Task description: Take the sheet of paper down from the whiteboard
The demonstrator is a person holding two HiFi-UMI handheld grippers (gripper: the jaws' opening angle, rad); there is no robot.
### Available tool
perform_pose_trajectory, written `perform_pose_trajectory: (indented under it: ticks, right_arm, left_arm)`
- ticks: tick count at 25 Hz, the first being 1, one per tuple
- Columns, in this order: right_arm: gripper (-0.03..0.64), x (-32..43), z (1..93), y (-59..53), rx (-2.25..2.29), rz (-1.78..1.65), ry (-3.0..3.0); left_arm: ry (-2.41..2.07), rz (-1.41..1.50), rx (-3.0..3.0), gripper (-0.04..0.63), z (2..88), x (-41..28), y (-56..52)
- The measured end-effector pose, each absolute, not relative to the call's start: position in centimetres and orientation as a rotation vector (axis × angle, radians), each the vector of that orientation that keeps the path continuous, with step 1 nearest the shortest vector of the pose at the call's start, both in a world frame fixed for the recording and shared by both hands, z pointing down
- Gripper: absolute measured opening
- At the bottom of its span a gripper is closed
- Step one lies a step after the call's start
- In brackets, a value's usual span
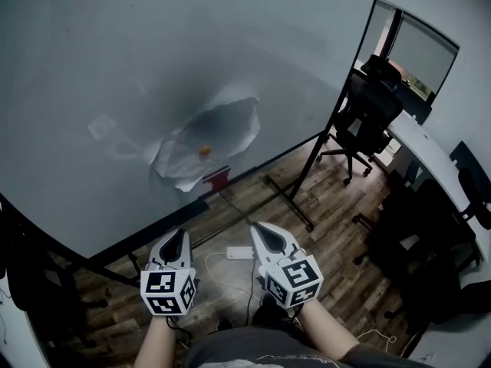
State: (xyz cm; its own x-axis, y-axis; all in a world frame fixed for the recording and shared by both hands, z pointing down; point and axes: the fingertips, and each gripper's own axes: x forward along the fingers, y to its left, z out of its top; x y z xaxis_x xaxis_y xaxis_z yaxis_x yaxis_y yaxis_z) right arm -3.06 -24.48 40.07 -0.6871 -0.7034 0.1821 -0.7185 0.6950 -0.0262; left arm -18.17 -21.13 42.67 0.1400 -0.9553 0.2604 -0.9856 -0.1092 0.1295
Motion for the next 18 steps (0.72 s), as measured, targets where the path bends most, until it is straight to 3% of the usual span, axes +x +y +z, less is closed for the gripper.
perform_pose_trajectory:
  ticks: [18]
  right_arm:
    - [0.025,-9.1,39.2,-36.2,0.713,-0.022,-2.907]
  left_arm:
    - [-2.118,0.15,1.877,0.028,44.0,-19.4,-29.0]
